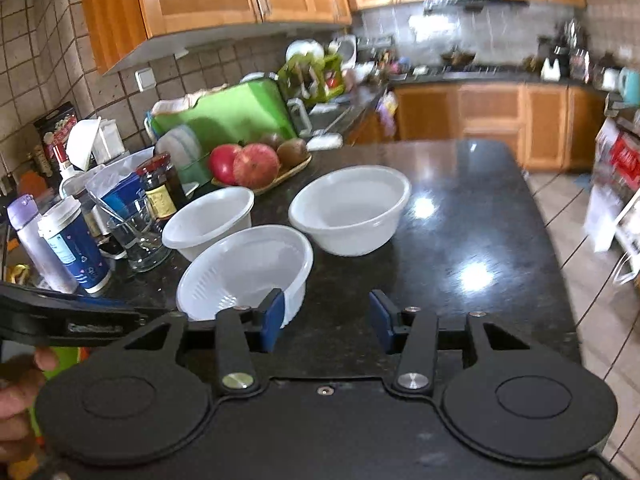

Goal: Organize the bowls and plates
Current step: 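Move the left gripper to a white ribbed bowl rim and close on it, then lift the white bowl with the left gripper and carry it toward the plates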

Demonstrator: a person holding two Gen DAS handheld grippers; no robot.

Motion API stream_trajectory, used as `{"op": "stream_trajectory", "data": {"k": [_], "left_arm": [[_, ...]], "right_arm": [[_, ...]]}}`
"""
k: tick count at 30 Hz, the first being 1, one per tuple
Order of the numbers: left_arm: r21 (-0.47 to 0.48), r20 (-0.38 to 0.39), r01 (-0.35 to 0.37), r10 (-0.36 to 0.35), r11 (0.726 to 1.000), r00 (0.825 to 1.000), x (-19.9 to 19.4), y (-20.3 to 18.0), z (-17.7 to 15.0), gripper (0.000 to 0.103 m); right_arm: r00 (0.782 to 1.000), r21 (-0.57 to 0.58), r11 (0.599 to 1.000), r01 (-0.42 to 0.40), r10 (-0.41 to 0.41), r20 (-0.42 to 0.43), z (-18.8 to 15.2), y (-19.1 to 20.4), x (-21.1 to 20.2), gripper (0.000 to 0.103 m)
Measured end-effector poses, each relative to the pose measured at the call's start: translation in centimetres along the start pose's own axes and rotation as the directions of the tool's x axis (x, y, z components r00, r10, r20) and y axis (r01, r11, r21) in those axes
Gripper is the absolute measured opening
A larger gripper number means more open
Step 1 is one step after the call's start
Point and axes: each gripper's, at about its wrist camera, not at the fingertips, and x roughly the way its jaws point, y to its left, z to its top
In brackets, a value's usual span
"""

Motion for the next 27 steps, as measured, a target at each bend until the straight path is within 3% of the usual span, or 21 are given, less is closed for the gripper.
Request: {"op": "stream_trajectory", "data": {"k": [9, 27], "left_arm": [[0.007, -0.007, -0.031, 0.031, 0.999, 0.999, 1.2, -0.3, 2.4, 0.057], [-0.024, -0.02, -0.004, 0.003, 1.0, 1.0, 2.5, 1.2, 4.1, 0.057]], "right_arm": [[1.0, 0.0, 1.0, -0.004, 0.004, -0.013, 2.0, 0.8, 2.7, 0.047], [0.993, -0.019, 1.0, 0.023, -0.025, -0.114, 2.2, 0.9, 6.8, 0.044]]}}
